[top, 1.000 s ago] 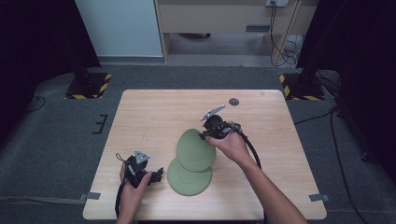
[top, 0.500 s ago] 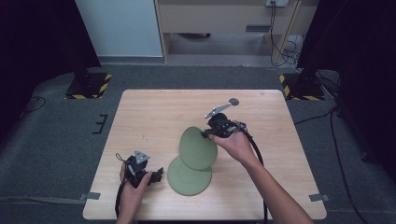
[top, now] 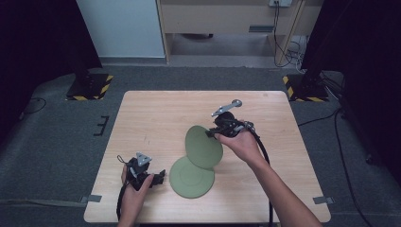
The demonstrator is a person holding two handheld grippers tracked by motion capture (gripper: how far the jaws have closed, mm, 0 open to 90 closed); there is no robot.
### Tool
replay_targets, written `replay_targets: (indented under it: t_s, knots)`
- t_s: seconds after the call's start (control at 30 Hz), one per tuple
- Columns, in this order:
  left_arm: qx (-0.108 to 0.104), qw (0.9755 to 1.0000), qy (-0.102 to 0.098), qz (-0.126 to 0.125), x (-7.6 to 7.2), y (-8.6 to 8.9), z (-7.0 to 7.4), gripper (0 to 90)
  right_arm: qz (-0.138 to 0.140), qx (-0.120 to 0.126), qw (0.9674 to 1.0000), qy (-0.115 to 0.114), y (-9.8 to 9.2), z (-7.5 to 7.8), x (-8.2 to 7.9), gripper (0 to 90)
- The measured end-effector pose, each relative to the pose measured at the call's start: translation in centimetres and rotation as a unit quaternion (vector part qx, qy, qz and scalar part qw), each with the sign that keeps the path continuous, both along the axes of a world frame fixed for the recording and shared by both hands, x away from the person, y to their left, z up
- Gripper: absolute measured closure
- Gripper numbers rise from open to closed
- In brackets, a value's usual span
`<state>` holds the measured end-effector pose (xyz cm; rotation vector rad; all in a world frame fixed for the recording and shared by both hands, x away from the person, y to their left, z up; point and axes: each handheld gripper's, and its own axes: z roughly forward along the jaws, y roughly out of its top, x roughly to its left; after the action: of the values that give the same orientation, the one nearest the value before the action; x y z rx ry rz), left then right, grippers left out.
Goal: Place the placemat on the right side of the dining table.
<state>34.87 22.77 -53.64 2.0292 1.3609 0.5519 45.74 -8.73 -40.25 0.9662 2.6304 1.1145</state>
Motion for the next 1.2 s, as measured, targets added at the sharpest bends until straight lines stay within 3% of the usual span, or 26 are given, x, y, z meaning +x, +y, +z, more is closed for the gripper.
replay_targets:
  t_s: [0.77,1.2]
  knots:
    - [0.0,1.0,0.0,-0.001,0.0,0.0,0.0,0.0,-0.017,0.021,0.9996,-0.003,-1.6,1.3,0.3,85.8]
    - [0.0,1.0,0.0,-0.001,0.0,0.0,0.0,0.0,-0.064,0.026,0.9975,-0.013,-3.8,1.9,1.4,85.8]
